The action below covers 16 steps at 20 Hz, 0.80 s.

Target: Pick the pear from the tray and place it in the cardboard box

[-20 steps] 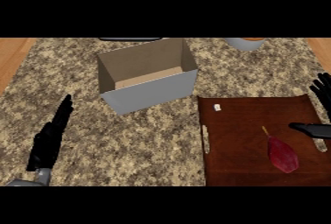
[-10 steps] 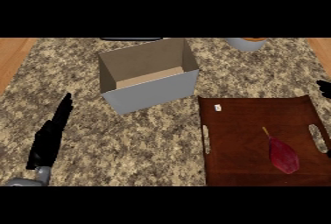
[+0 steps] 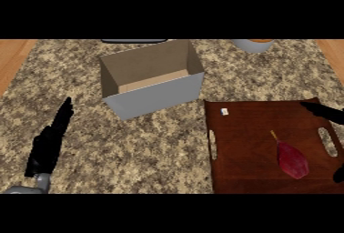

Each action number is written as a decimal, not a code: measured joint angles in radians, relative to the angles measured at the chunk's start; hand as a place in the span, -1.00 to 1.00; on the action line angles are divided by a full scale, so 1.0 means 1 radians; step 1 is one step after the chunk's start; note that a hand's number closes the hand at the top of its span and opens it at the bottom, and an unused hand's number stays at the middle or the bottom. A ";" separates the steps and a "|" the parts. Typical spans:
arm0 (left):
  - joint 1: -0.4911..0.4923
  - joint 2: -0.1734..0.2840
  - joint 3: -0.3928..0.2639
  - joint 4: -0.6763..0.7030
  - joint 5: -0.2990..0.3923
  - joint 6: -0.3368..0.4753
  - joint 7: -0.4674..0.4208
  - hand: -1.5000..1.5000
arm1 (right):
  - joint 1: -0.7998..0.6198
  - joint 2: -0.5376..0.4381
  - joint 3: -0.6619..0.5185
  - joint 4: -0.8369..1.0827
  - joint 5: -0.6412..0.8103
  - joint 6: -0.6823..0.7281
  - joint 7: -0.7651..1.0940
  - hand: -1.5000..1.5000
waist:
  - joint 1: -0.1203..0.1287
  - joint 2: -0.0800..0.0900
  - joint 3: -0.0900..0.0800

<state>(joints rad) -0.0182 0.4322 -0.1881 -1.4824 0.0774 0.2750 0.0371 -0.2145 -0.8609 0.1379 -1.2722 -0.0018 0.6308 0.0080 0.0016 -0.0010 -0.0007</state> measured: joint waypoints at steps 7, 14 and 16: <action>0.014 -0.027 0.030 -0.040 -0.041 -0.021 0.036 0.00 | 0.025 0.085 -0.016 -0.026 0.100 -0.016 0.084 -1.00 | 0.000 0.000 0.001; 0.024 -0.066 0.071 -0.039 -0.081 -0.060 0.035 0.00 | 0.038 0.153 -0.048 -0.040 0.197 0.017 0.126 -1.00 | 0.000 0.000 0.001; 0.018 -0.077 0.081 -0.042 -0.097 -0.072 0.044 0.00 | 0.050 0.171 -0.064 -0.038 0.224 0.023 0.117 -1.00 | -0.001 0.001 0.001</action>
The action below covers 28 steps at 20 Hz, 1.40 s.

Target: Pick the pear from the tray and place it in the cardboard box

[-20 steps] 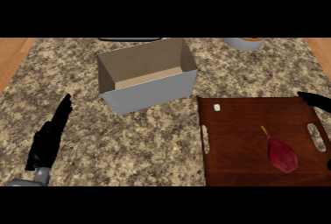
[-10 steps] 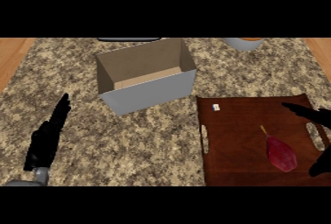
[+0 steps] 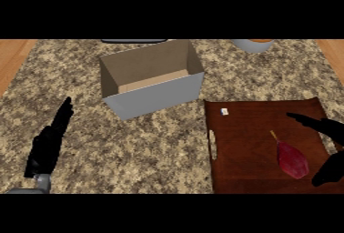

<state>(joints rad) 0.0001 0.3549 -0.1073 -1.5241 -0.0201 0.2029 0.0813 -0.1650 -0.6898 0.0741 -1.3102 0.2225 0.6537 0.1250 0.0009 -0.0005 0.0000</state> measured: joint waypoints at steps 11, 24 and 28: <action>0.011 -0.064 0.057 -0.011 -0.065 -0.054 -0.001 0.00 | 0.033 0.099 -0.073 -0.022 0.121 0.024 -0.022 -1.00 | 0.000 0.000 0.000; 0.022 -0.108 0.115 -0.015 -0.108 -0.116 -0.015 0.00 | 0.027 0.191 -0.111 0.000 0.231 0.036 -0.041 -1.00 | 0.001 0.000 0.000; 0.001 -0.122 0.124 -0.022 -0.123 -0.125 0.009 0.00 | 0.021 0.221 -0.089 0.044 0.291 0.008 -0.073 -1.00 | 0.000 -0.001 -0.002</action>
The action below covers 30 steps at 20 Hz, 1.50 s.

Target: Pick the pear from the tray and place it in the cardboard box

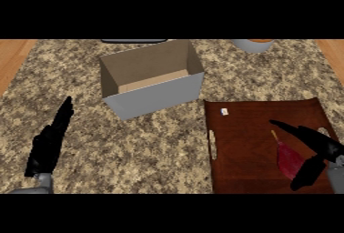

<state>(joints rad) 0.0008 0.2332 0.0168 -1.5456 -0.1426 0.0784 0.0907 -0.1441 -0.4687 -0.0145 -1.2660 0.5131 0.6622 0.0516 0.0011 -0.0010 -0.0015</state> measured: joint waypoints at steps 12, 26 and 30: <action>-0.007 -0.020 0.027 -0.017 -0.019 -0.024 0.021 0.00 | 0.026 0.009 -0.016 -0.009 0.115 -0.132 -0.111 1.00 | 0.001 -0.004 -0.005; -0.075 -0.050 -0.048 -0.013 -0.041 -0.078 -0.006 0.00 | -0.403 -0.050 0.152 0.046 0.305 -0.251 -0.430 1.00 | 0.179 0.050 0.006; -0.098 -0.058 -0.062 -0.009 -0.050 -0.077 -0.003 0.00 | -0.530 -0.074 0.167 0.131 0.335 -0.315 -0.572 1.00 | 0.192 0.060 0.007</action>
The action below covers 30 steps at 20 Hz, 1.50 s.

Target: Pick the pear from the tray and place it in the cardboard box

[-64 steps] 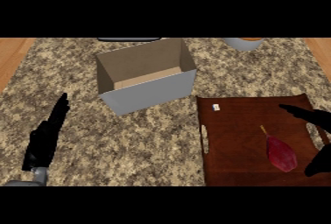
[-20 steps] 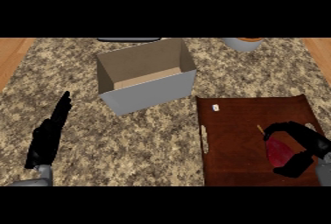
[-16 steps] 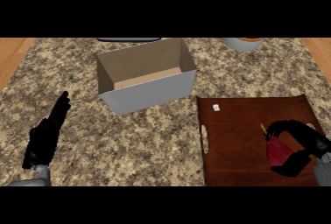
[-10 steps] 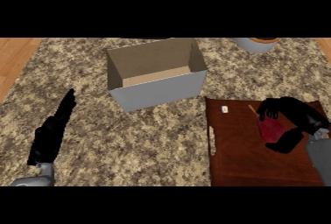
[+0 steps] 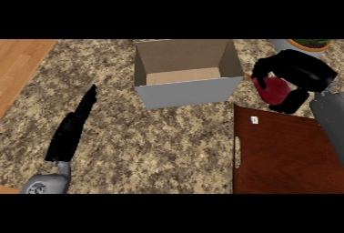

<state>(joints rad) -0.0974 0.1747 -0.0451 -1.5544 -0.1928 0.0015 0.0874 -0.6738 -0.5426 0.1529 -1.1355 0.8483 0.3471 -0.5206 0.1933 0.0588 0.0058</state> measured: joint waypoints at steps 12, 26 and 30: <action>-0.022 -0.006 0.004 0.017 -0.011 0.013 0.018 0.00 | -0.288 0.060 -0.097 0.321 -0.223 0.027 -0.322 1.00 | -0.031 -0.008 -0.002; 0.008 0.001 0.034 0.024 -0.013 0.031 0.020 0.00 | -0.596 0.195 -0.035 0.574 -0.361 0.065 -0.328 1.00 | -0.086 -0.028 -0.006; 0.023 0.004 0.045 0.016 -0.006 0.031 0.017 0.00 | -0.661 0.279 -0.003 0.642 -0.353 0.046 -0.311 1.00 | -0.100 -0.033 -0.006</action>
<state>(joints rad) -0.0746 0.1787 -0.0006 -1.5386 -0.1991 0.0330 0.1045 -1.3348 -0.2640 0.1498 -0.4932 0.4953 0.3932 -0.8313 0.0932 0.0257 -0.0006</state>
